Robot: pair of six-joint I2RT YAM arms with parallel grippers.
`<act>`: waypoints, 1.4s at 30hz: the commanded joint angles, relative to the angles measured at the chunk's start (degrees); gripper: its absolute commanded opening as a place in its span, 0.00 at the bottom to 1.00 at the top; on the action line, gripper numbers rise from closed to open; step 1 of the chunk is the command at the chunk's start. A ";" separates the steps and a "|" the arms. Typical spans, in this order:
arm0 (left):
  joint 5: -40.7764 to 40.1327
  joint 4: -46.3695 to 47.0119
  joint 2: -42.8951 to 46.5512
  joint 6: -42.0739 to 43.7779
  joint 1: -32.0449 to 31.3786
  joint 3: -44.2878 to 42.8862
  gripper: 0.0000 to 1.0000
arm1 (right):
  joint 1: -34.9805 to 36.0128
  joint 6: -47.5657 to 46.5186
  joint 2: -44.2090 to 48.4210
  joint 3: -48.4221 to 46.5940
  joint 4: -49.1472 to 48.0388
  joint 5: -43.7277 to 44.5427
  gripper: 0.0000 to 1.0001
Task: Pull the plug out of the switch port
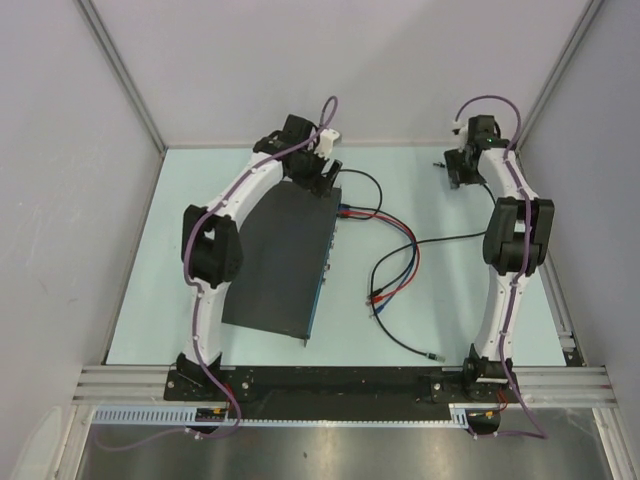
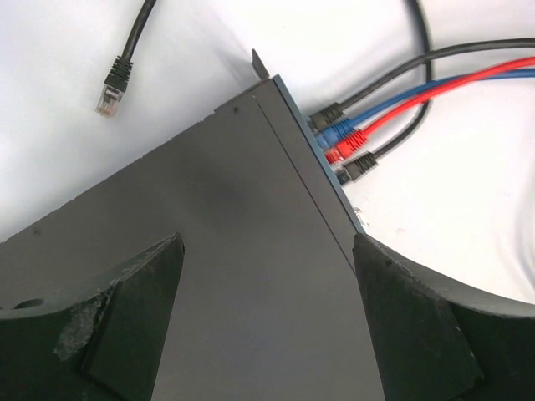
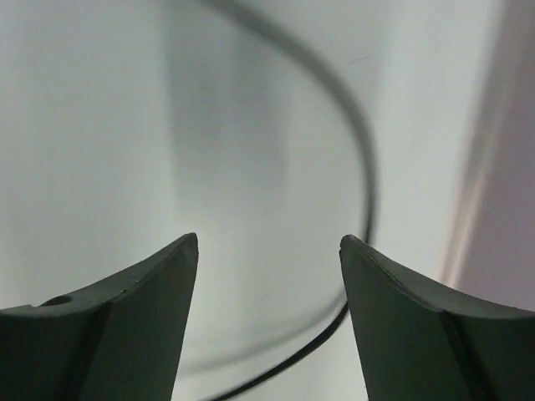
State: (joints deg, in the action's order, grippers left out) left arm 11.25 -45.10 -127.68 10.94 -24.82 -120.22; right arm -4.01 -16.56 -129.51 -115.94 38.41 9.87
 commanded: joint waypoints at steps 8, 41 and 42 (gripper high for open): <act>12.55 1.59 7.53 -3.96 3.79 2.98 0.89 | 16.22 -10.51 17.02 8.54 16.07 -27.67 0.68; 10.81 -5.61 11.22 3.74 11.63 20.91 0.82 | 15.08 19.72 -28.69 -26.97 -0.97 -76.67 0.46; 10.99 -5.70 11.22 3.65 11.55 20.82 0.82 | 15.26 20.16 -28.86 -26.88 -1.41 -76.49 0.46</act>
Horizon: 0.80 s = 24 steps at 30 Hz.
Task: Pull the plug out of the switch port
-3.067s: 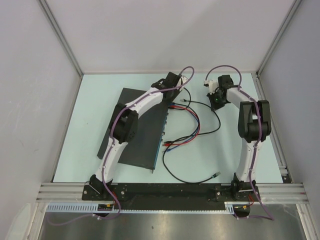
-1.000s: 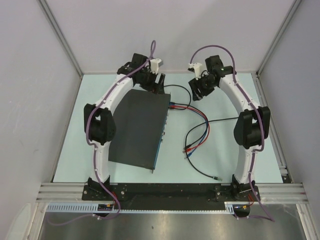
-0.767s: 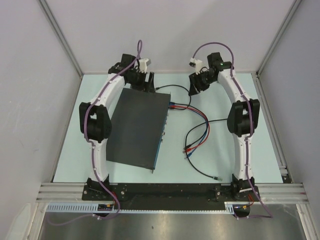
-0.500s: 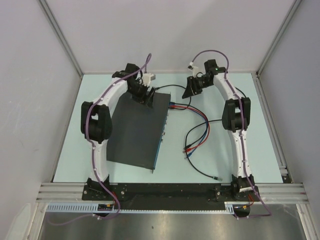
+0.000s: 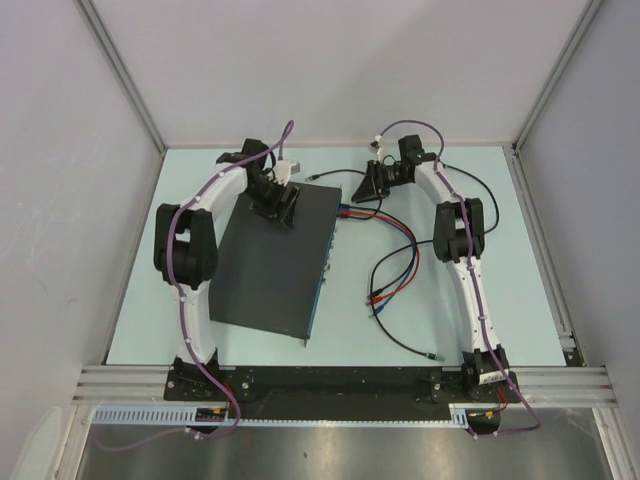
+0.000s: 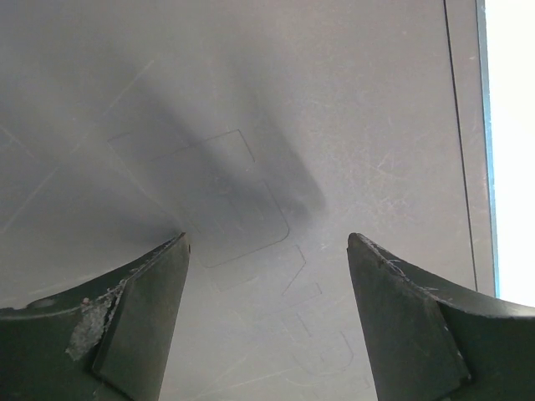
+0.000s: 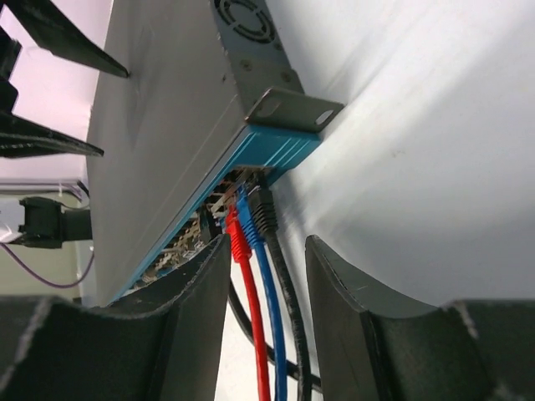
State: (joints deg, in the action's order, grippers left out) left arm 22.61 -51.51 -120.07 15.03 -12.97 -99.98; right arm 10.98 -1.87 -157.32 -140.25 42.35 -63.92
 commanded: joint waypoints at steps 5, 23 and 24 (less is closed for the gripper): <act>-0.11 0.97 3.27 -1.14 -0.65 0.76 0.82 | 2.37 3.99 -2.38 -2.49 -5.00 -1.82 0.45; -0.55 1.32 2.92 -1.93 -1.88 0.23 0.82 | 2.11 9.60 -6.16 -1.08 -9.30 -2.35 0.44; -0.81 1.41 2.74 -1.84 -2.06 0.05 0.82 | 2.20 9.60 -6.25 -1.17 -9.47 -2.52 0.44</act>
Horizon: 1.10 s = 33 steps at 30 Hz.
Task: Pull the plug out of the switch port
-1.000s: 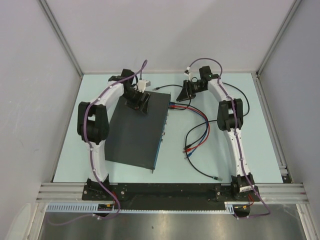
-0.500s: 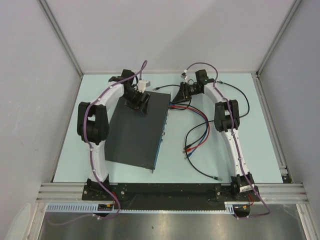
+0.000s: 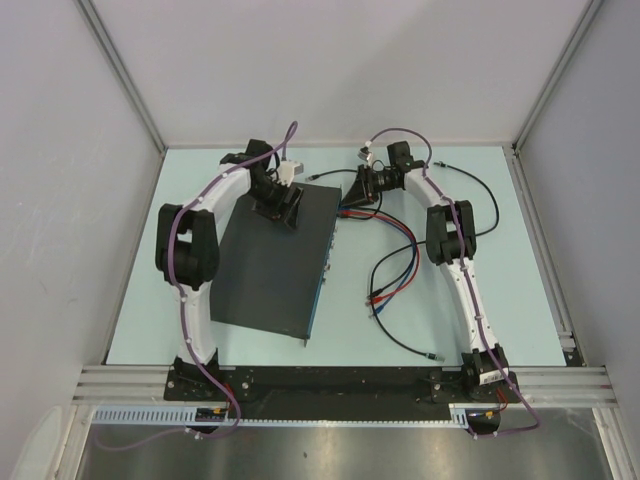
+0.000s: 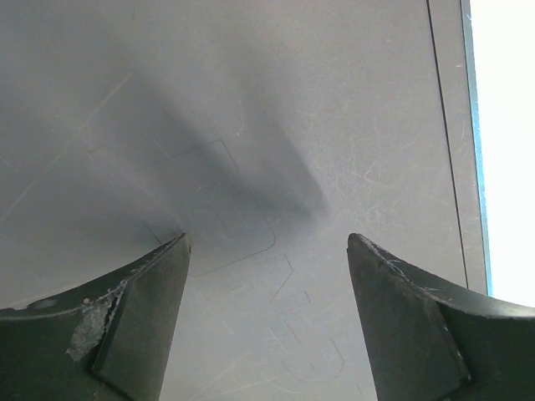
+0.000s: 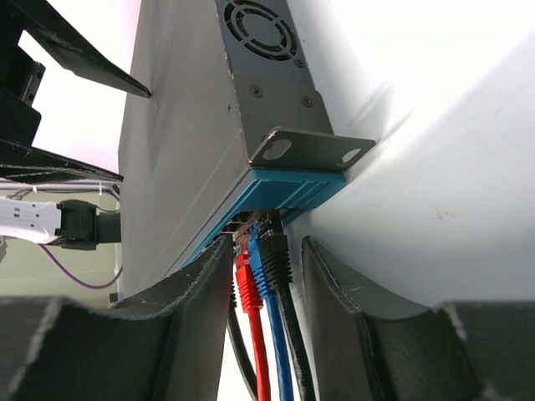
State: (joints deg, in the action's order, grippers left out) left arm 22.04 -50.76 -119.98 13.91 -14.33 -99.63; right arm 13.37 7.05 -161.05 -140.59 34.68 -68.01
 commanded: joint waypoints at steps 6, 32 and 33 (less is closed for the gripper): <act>-0.60 0.58 2.12 -0.73 -1.40 -0.65 0.82 | -0.01 1.56 -3.13 -1.00 -2.59 1.47 0.40; -3.06 0.58 2.12 -0.11 -2.90 0.41 0.82 | 1.05 5.17 -5.15 -2.23 -6.38 2.70 0.29; -2.97 0.58 2.12 -0.11 -2.81 0.41 0.82 | 1.22 5.08 -5.15 -2.23 -6.29 2.79 0.29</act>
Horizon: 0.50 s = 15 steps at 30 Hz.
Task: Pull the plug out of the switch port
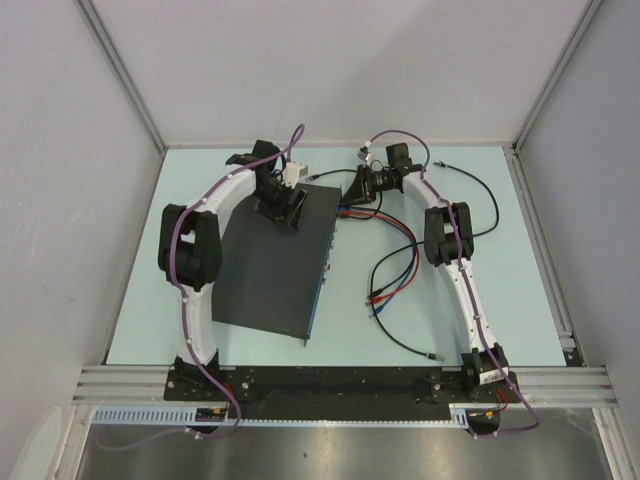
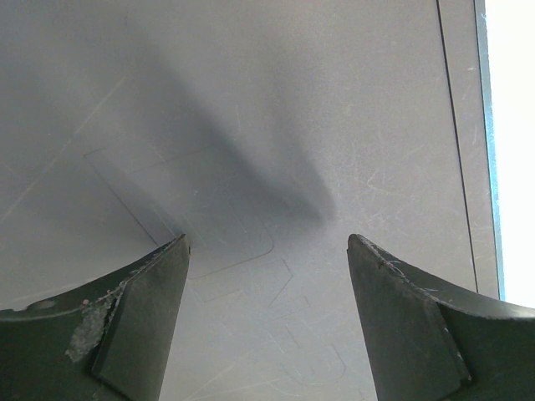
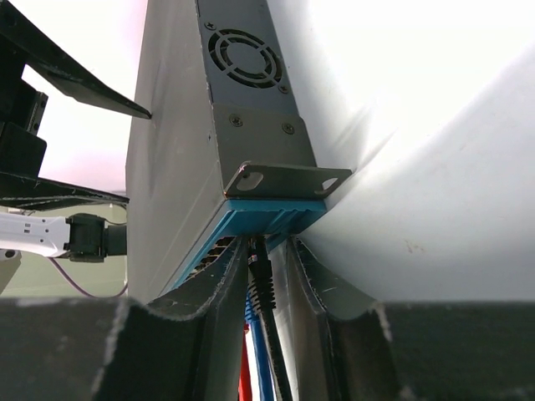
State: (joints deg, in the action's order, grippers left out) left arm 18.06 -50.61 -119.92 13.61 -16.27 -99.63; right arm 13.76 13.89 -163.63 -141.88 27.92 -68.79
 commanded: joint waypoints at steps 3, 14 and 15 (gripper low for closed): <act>0.83 0.60 1.88 0.10 -0.87 0.32 0.82 | 1.00 -2.55 -2.22 -1.02 1.08 3.67 0.30; 0.83 0.86 1.53 -0.07 -0.87 0.41 0.82 | 1.09 -2.82 -2.39 -0.94 1.17 2.00 0.29; 0.83 0.86 1.44 -0.07 -0.87 0.32 0.82 | 1.18 -2.64 -2.48 -0.94 1.17 1.65 0.28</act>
State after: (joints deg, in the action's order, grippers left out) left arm 18.02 -50.61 -119.92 13.58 -16.29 -99.63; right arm 13.87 12.80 -163.68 -142.15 28.34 -69.08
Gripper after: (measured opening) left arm 0.823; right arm 0.303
